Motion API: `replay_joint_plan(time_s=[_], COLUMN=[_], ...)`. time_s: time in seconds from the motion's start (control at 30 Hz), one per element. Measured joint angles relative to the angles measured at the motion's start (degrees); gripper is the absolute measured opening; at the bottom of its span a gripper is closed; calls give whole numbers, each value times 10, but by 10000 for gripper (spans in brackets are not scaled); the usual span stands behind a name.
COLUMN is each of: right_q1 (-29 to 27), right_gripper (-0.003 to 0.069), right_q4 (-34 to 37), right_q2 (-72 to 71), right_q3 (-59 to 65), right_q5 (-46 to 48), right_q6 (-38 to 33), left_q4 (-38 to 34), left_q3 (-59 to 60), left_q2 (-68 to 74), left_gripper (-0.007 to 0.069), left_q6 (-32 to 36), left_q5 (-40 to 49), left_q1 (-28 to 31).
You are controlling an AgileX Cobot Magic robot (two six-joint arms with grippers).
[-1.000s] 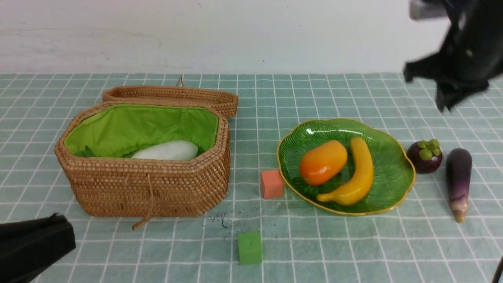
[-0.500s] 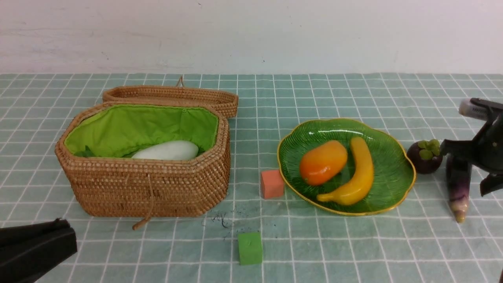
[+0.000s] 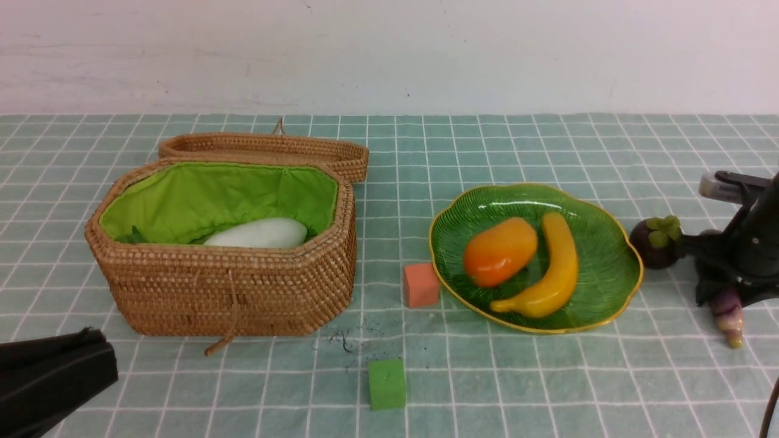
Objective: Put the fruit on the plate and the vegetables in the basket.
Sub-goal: Grab an eggplant with your right arm and place it in the basket on the left.
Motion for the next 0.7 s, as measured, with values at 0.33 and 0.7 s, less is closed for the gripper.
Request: replay_joint_plan(time_s=[0.33,0.7], right_q1=[5,347], right_gripper=[320,320], right_q4=[6,275], right_q2=[-165,-214], right_q3=[5,-179], right_q5=[117,69], right_q6=[-1,-361], left_q4=[3,353], left_q3=[0,0], left_q2=[0,0], left_gripper=[-8,-8], left_q6=[-21,-411], left_q5=[37,96], left_q1=[0,0])
